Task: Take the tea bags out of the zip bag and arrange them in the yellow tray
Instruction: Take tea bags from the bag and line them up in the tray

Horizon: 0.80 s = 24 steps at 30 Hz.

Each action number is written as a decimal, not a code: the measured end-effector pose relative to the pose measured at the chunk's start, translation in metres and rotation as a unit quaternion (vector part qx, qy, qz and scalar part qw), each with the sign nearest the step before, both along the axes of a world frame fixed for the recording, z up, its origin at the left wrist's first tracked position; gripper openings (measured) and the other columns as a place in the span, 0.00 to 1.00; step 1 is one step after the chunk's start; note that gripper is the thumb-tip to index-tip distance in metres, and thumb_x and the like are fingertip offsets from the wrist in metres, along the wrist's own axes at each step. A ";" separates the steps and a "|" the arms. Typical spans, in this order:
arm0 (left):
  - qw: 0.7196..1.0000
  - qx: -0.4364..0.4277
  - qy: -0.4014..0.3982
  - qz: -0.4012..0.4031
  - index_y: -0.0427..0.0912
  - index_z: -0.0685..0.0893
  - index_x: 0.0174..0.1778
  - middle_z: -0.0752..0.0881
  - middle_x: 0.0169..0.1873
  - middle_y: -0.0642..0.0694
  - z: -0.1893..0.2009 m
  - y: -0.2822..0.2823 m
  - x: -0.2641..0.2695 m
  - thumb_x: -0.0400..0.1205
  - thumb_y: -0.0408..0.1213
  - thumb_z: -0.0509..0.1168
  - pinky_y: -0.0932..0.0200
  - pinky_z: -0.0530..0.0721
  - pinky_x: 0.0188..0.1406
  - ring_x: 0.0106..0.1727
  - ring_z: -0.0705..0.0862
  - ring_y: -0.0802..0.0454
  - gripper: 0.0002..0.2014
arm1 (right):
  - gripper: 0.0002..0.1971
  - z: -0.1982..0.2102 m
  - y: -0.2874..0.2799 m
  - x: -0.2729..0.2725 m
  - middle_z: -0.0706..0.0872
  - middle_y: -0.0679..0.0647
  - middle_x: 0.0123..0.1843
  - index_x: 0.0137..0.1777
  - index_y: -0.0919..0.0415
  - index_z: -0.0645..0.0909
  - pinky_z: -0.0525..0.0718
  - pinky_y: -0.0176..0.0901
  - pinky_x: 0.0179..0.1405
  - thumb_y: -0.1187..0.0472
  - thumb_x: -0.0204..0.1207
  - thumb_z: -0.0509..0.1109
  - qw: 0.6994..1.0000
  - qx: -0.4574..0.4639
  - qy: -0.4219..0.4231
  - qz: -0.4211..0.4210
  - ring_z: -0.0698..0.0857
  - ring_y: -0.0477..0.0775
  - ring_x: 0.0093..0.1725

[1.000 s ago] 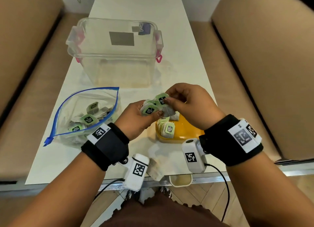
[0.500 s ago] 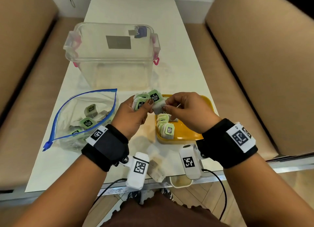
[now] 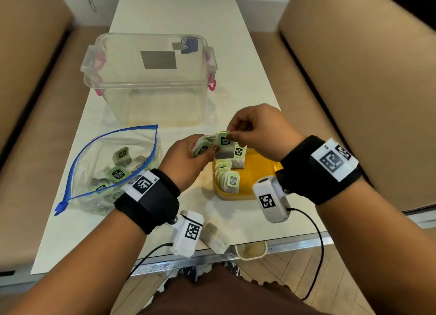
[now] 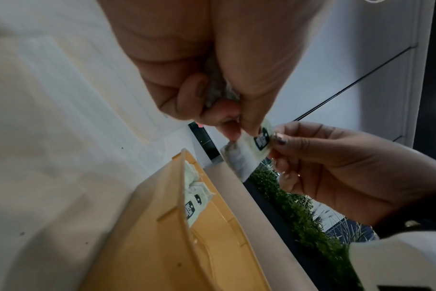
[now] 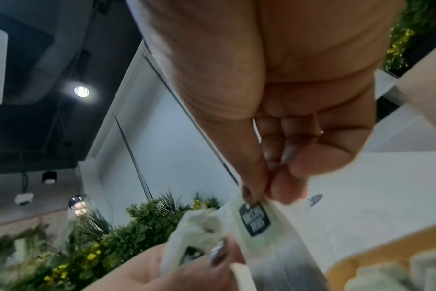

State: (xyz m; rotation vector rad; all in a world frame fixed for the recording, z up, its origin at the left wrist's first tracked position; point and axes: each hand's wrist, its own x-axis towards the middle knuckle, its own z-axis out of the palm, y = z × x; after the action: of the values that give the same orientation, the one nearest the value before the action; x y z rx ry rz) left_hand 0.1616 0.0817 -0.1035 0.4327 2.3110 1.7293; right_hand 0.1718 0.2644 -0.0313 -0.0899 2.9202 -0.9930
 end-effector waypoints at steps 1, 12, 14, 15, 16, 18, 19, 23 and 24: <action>1.000 0.000 0.001 0.006 0.51 0.84 0.42 0.84 0.31 0.47 0.000 -0.001 0.000 0.82 0.42 0.67 0.58 0.77 0.31 0.29 0.77 0.55 0.03 | 0.01 0.001 0.005 -0.003 0.85 0.46 0.30 0.41 0.57 0.86 0.81 0.35 0.34 0.63 0.73 0.75 1.000 0.013 -0.014 0.002 0.84 0.46 0.30; 0.998 0.000 -0.045 0.049 0.45 0.85 0.52 0.86 0.34 0.50 -0.008 -0.010 0.013 0.82 0.41 0.67 0.68 0.77 0.27 0.27 0.79 0.66 0.07 | 0.03 -0.031 0.032 -0.023 0.91 0.57 0.38 0.44 0.62 0.87 0.88 0.44 0.46 0.63 0.75 0.73 0.965 0.167 -0.200 0.003 0.89 0.51 0.35; 0.997 -0.002 -0.053 0.055 0.45 0.85 0.52 0.86 0.34 0.50 -0.009 -0.011 0.014 0.81 0.41 0.67 0.66 0.78 0.28 0.26 0.78 0.65 0.07 | 0.04 -0.036 0.030 -0.028 0.92 0.57 0.40 0.46 0.63 0.87 0.88 0.44 0.44 0.63 0.76 0.73 0.960 0.170 -0.224 0.000 0.88 0.50 0.34; 0.997 -0.003 -0.056 0.058 0.45 0.86 0.52 0.87 0.34 0.50 -0.009 -0.012 0.015 0.81 0.41 0.67 0.66 0.78 0.29 0.26 0.78 0.65 0.07 | 0.04 -0.038 0.029 -0.031 0.92 0.57 0.41 0.46 0.63 0.87 0.87 0.43 0.42 0.63 0.76 0.73 0.957 0.171 -0.235 -0.002 0.87 0.50 0.33; 0.996 -0.001 -0.059 0.061 0.45 0.86 0.53 0.87 0.35 0.49 -0.009 -0.012 0.016 0.81 0.40 0.67 0.66 0.78 0.29 0.27 0.78 0.65 0.07 | 0.03 -0.040 0.028 -0.034 0.92 0.58 0.41 0.46 0.63 0.87 0.87 0.42 0.41 0.63 0.76 0.73 0.954 0.173 -0.244 -0.004 0.87 0.50 0.32; 0.996 0.000 -0.064 0.065 0.44 0.85 0.53 0.88 0.36 0.48 -0.009 -0.013 0.017 0.81 0.40 0.67 0.68 0.78 0.28 0.28 0.79 0.65 0.07 | 0.02 -0.042 0.027 -0.039 0.92 0.58 0.41 0.45 0.62 0.87 0.88 0.44 0.43 0.65 0.75 0.73 0.949 0.188 -0.251 -0.005 0.85 0.52 0.32; 0.996 -0.001 -0.064 0.065 0.45 0.85 0.53 0.88 0.36 0.48 -0.009 -0.014 0.017 0.81 0.40 0.67 0.69 0.78 0.28 0.29 0.79 0.65 0.07 | 0.03 -0.043 0.026 -0.041 0.92 0.58 0.41 0.46 0.63 0.87 0.88 0.46 0.45 0.67 0.74 0.73 0.946 0.206 -0.251 -0.005 0.85 0.53 0.33; 0.996 0.000 -0.068 0.065 0.43 0.85 0.53 0.86 0.34 0.50 -0.007 -0.014 0.021 0.81 0.41 0.67 0.69 0.78 0.28 0.27 0.79 0.66 0.08 | 0.10 -0.048 0.022 -0.046 0.87 0.55 0.36 0.52 0.66 0.88 0.88 0.48 0.50 0.68 0.72 0.72 0.931 0.267 -0.249 0.009 0.82 0.52 0.32; 0.996 0.002 -0.069 0.064 0.43 0.85 0.53 0.86 0.33 0.50 -0.007 -0.014 0.022 0.81 0.41 0.67 0.70 0.78 0.27 0.26 0.79 0.66 0.08 | 0.11 -0.049 0.021 -0.046 0.87 0.55 0.36 0.54 0.67 0.88 0.88 0.48 0.51 0.68 0.72 0.72 0.929 0.270 -0.253 0.013 0.82 0.52 0.33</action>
State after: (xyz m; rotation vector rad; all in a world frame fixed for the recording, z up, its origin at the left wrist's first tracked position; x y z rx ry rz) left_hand 0.1840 0.0673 -0.1100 0.1627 2.2832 1.7605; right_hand 0.1255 0.2851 -0.0805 0.1337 2.5728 -0.1346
